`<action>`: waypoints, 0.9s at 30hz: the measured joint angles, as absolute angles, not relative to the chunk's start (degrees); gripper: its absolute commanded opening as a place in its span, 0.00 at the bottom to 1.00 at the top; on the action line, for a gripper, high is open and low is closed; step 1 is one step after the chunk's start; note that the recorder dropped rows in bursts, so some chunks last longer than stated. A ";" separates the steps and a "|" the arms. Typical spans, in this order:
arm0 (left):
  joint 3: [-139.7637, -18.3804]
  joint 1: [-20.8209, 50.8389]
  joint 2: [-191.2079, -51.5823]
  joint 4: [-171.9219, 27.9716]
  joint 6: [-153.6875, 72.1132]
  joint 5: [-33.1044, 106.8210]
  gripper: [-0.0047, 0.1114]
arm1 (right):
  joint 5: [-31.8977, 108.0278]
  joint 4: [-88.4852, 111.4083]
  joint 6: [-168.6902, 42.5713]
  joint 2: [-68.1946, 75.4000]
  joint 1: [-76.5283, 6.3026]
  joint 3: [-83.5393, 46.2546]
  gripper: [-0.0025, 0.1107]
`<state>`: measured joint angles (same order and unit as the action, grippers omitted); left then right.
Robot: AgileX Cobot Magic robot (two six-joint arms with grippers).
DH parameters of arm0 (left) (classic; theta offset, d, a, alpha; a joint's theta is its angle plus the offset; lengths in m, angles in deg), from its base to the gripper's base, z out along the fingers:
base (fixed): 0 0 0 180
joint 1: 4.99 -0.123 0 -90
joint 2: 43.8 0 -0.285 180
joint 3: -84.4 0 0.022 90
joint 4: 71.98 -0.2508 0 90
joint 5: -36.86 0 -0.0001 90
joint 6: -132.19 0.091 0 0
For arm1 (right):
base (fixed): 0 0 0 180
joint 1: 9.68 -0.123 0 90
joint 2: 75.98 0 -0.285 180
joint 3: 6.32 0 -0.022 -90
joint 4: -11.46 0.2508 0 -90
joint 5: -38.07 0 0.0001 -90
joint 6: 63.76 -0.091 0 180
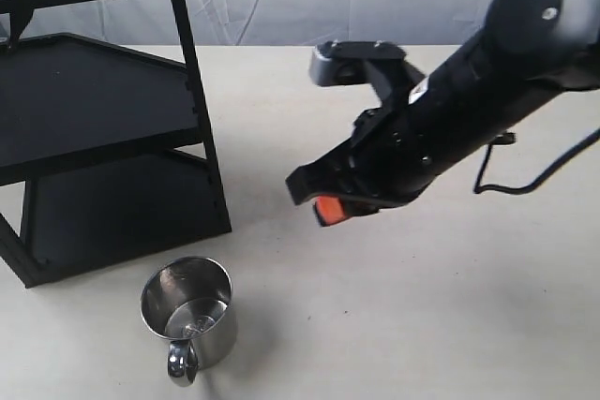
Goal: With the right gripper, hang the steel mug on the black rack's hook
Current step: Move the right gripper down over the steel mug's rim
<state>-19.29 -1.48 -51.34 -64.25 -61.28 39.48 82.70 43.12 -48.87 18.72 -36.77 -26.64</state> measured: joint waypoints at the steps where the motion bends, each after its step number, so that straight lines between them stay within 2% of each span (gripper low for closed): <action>1: -19.29 -1.48 -51.34 -64.25 -61.28 39.48 0.04 | 83.27 45.38 -46.83 20.18 -37.45 -25.80 0.41; 3: -19.29 -1.48 -51.34 -64.25 -61.28 39.48 0.04 | 83.87 49.33 -43.53 22.65 -38.61 -24.20 0.50; 4: -19.29 -1.48 -51.34 -64.25 -61.28 39.48 0.04 | 84.14 50.96 -42.23 23.71 -39.26 -23.31 0.50; 14: -19.29 -1.48 -51.34 -64.25 -61.28 39.48 0.04 | 84.24 53.71 -40.33 32.68 -45.19 -16.61 0.49; 27: -19.29 -1.48 -51.34 -64.25 -61.28 39.48 0.04 | 82.73 53.37 -40.17 38.30 -45.74 -16.10 0.49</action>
<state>-19.29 -1.48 -51.34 -64.25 -61.28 39.48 82.73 53.37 -40.17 38.30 -45.74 -16.10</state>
